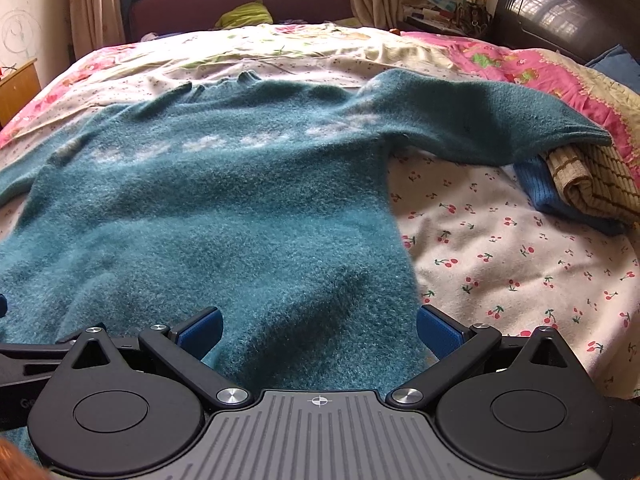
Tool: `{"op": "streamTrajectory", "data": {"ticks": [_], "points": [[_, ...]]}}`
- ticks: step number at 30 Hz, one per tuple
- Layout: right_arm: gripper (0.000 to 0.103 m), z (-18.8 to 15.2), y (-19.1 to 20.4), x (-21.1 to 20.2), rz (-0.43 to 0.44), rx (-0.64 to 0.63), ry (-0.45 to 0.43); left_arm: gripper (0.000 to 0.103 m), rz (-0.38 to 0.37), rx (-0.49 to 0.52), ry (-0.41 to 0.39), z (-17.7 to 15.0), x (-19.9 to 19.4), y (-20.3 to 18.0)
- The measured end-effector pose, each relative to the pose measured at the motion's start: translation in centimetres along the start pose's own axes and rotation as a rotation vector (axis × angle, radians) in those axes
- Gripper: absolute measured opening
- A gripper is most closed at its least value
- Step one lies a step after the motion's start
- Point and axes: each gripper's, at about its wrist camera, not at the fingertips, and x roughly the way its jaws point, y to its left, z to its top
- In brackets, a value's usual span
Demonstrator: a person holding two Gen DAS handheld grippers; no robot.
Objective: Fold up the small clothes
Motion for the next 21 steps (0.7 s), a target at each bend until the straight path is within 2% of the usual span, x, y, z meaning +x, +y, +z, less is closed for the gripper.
{"op": "streamTrajectory", "data": {"ticks": [21], "points": [[0.103, -0.31, 0.22, 0.67, 0.003, -0.014, 0.024, 0.103, -0.005, -0.01, 0.007, 0.53, 0.13, -0.03]]}}
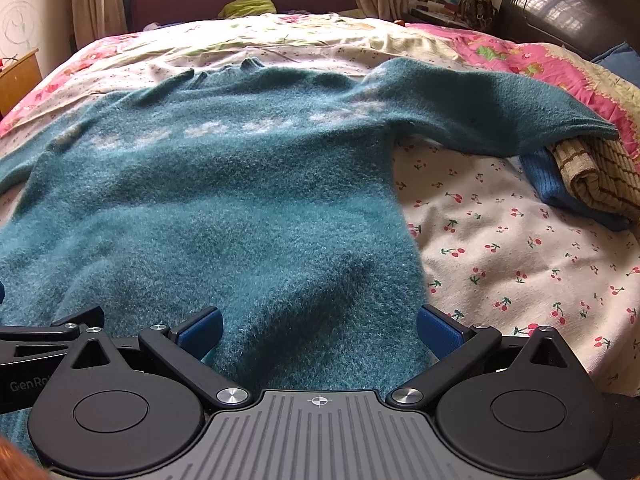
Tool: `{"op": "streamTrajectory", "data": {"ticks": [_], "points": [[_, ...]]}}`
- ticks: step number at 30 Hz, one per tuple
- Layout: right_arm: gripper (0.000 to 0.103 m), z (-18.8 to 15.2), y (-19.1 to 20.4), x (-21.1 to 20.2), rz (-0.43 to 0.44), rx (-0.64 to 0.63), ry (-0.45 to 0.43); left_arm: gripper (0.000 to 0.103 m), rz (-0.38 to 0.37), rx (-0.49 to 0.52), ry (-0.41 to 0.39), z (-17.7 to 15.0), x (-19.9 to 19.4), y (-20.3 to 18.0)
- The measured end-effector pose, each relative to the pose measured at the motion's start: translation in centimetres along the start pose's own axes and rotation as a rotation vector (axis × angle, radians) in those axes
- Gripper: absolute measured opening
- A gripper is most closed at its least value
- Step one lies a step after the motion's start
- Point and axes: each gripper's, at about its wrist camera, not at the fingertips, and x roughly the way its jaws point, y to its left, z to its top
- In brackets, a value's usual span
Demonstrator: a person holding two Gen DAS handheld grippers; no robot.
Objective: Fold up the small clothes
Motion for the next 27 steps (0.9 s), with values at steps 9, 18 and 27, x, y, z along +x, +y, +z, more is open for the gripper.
{"op": "streamTrajectory", "data": {"ticks": [9, 18, 27], "points": [[0.103, 0.0, 0.0, 0.1, 0.002, -0.001, 0.002, 0.103, 0.01, 0.006, 0.0, 0.0, 0.0, -0.1], [0.103, 0.1, -0.3, 0.4, 0.013, 0.014, 0.034, 0.103, 0.042, 0.027, 0.001, 0.3, -0.2, -0.7], [0.103, 0.0, -0.4, 0.4, 0.009, 0.013, 0.045, 0.103, 0.065, 0.044, 0.004, 0.3, -0.4, -1.1]]}}
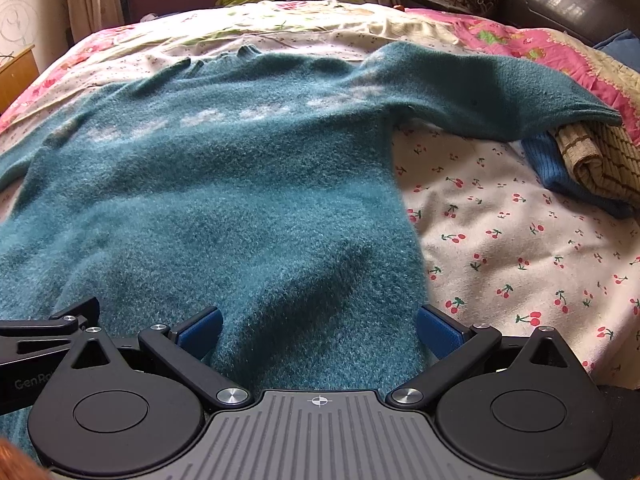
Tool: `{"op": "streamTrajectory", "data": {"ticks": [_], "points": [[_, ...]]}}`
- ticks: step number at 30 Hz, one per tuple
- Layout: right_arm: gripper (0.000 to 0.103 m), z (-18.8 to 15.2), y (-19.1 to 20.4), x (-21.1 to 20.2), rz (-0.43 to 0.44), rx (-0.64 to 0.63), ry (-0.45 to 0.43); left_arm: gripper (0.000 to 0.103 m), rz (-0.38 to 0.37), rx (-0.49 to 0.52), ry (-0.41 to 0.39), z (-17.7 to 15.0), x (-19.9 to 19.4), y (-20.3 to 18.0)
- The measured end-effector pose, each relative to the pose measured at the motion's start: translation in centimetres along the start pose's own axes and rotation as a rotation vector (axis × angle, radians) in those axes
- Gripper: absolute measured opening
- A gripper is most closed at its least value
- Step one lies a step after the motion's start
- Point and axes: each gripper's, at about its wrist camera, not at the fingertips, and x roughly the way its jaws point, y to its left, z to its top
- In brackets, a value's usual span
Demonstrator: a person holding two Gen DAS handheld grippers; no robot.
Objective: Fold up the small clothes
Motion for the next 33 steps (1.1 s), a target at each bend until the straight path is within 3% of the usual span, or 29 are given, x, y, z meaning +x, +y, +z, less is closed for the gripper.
{"op": "streamTrajectory", "data": {"ticks": [33], "points": [[0.103, -0.11, -0.23, 0.11, 0.0, 0.0, -0.004, 0.103, 0.002, 0.024, 0.004, -0.05, -0.12, -0.55]]}}
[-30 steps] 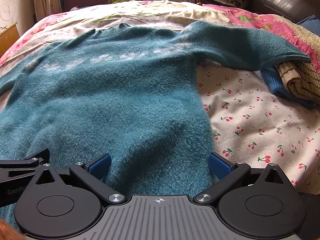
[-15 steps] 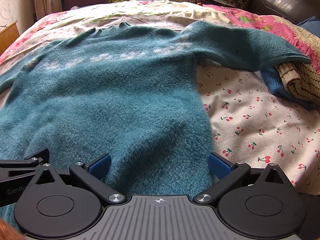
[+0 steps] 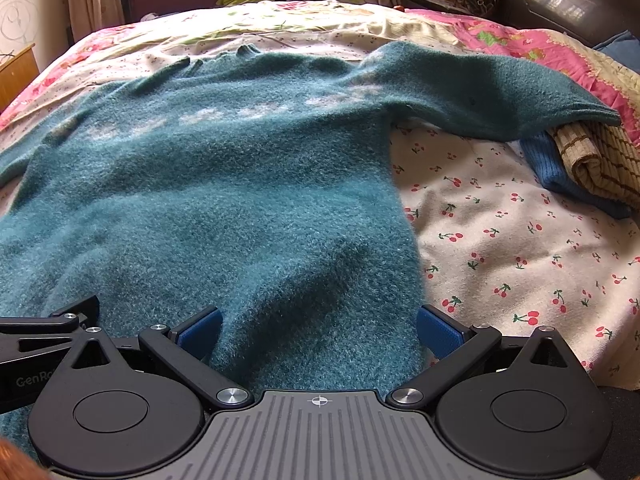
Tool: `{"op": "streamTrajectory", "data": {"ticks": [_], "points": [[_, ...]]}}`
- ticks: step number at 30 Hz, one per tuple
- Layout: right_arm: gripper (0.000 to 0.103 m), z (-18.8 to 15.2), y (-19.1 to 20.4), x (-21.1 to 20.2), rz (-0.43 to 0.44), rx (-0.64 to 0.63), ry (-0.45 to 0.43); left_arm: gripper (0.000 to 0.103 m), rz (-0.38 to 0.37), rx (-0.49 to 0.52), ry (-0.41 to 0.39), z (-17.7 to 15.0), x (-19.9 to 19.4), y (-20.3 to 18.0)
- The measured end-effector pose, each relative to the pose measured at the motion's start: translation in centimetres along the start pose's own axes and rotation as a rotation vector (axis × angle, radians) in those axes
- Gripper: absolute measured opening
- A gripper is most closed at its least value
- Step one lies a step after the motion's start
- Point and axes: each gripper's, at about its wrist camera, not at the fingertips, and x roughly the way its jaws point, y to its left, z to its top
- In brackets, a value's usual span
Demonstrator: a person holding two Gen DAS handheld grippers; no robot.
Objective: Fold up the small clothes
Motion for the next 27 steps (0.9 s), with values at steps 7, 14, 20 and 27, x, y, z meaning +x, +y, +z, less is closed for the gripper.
{"op": "streamTrajectory", "data": {"ticks": [7, 14, 20, 27], "points": [[0.103, 0.4, -0.8, -1.1, 0.036, 0.034, -0.033, 0.103, -0.04, 0.004, 0.004, 0.4, -0.1, 0.3], [0.103, 1.8, -3.7, -1.5, 0.063, 0.132, -0.064, 0.103, -0.083, 0.024, -0.048, 2.9, -1.7, 0.5], [0.1, 4.2, -5.7, 0.0, 0.021, 0.147, -0.071, 0.103, -0.122, 0.068, -0.076, 6.7, -0.4, -1.5], [0.098, 6.4, -7.6, -0.9, 0.034, 0.147, -0.13, 0.103, -0.146, 0.077, -0.064, 9.1, 0.9, -3.8]]}}
